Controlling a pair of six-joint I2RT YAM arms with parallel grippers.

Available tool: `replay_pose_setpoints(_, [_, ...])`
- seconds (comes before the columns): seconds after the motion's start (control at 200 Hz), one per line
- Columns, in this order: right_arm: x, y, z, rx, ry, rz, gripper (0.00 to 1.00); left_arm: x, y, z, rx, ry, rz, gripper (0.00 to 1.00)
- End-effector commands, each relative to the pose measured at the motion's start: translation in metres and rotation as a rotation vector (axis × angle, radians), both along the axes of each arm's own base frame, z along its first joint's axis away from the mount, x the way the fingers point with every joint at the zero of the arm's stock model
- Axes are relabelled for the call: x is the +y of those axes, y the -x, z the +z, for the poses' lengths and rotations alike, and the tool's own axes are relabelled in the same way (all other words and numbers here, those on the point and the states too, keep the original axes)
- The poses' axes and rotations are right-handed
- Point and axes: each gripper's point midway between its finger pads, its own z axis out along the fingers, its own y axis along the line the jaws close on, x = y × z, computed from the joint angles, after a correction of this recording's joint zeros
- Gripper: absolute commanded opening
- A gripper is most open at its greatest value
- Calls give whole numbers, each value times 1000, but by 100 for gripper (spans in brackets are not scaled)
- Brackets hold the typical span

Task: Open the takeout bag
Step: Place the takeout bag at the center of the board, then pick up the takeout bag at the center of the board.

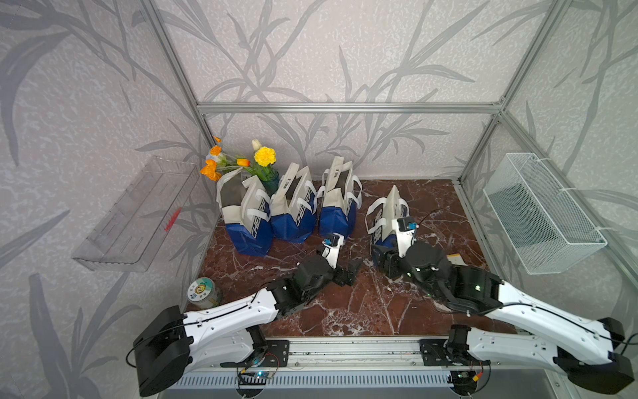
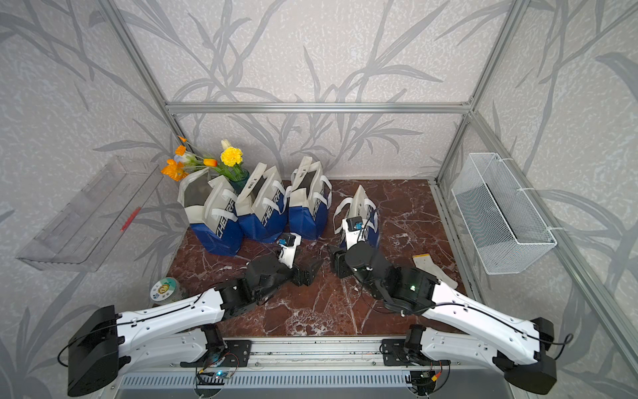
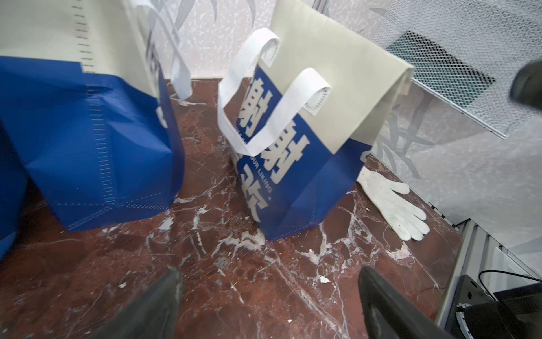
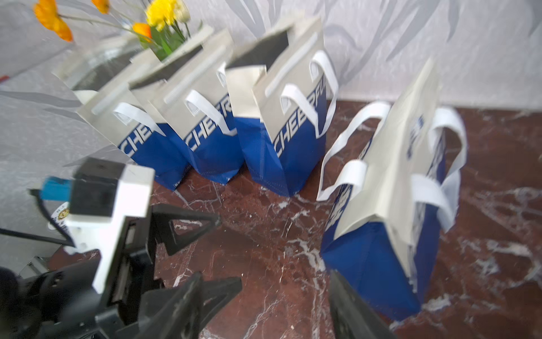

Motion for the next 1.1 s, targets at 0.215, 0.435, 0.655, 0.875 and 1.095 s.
replay_pose_setpoints(0.215, [-100, -6, 76, -508, 300, -176, 70, -70, 19, 48, -159, 313, -24, 93])
replay_pose_setpoints(0.435, [-139, 8, 55, -439, 277, -231, 70, -98, -6, 51, -171, 447, 73, 90])
replay_pose_setpoints(0.655, [-152, 9, 29, -410, 303, -273, 70, -125, -27, 43, -171, 459, 149, 87])
replay_pose_setpoints(0.875, [-148, 6, 15, -388, 329, -270, 70, -121, -53, 34, -183, 398, 350, 87])
replay_pose_setpoints(1.095, [-144, 2, 11, -387, 338, -272, 70, -110, -80, 14, -110, 315, 451, 82])
